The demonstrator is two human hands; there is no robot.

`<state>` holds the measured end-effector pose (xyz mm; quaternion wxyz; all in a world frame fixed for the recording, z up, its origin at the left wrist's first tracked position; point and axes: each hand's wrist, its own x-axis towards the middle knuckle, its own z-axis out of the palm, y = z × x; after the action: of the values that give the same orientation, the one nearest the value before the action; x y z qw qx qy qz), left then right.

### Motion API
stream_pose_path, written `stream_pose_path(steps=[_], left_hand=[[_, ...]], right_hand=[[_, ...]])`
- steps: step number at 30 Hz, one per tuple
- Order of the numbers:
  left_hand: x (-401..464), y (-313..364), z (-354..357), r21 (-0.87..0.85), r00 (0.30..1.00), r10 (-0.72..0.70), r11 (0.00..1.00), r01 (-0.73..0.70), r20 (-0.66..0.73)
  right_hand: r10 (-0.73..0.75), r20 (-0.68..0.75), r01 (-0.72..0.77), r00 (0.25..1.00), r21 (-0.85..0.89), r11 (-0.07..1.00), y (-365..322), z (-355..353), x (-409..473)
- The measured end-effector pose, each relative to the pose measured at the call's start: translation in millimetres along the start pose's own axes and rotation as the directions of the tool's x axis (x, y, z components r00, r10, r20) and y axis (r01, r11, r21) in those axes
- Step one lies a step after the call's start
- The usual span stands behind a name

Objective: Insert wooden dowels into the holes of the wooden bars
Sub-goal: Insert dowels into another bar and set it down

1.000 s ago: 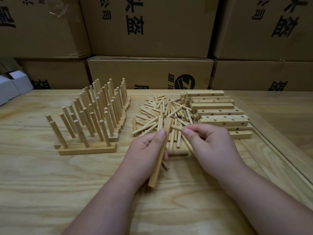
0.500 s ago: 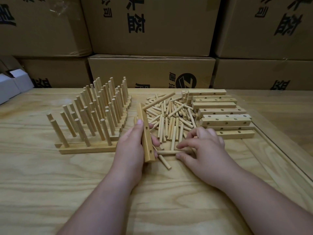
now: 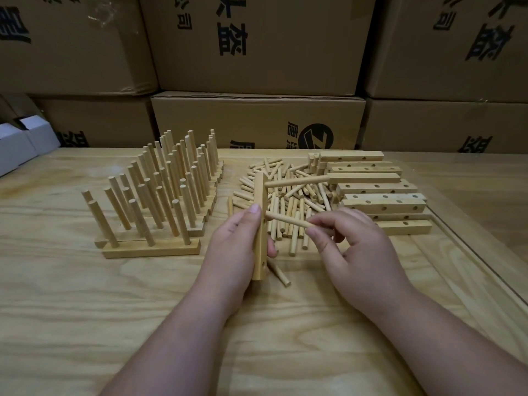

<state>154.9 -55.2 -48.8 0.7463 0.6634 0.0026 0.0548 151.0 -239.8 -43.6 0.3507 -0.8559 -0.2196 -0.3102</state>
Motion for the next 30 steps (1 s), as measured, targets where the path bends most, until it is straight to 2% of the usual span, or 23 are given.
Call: stream_pose_path(steps=[6,12,16,21,26,30], left_hand=[[1.4,-2.0,-0.7,0.003,1.0,0.001,1.0,-0.001,0.003],[0.5,-0.9,-1.3,0.029,1.0,-0.003,1.0,0.002,0.025],[-2.8,1.2,0.9,0.115,0.998,0.03,0.993,-0.037,0.063],[-4.2,2.2,0.8,0.134,0.997,0.046,0.989,-0.055,0.067],[-4.2,2.0,1.0,0.123,0.997,0.037,0.991,-0.046,0.068],[-3.0,1.9,0.6,0.033,1.0,0.001,0.999,-0.001,-0.012]], right_hand=[[-0.075,-0.003,0.075,0.997,0.071,0.995,3.8,1.3,0.3],[-0.055,0.013,0.053,0.998,0.115,0.992,4.1,0.2,-0.4],[-0.038,-0.007,0.039,0.999,0.1,0.994,5.2,-3.3,0.8],[-0.041,-0.006,0.042,0.999,0.061,0.997,3.5,-3.1,0.8],[0.055,-0.003,-0.054,0.999,0.112,0.992,4.1,-2.9,-0.8],[0.263,-0.026,-0.244,0.965,0.288,0.926,3.1,-3.2,-3.3]])
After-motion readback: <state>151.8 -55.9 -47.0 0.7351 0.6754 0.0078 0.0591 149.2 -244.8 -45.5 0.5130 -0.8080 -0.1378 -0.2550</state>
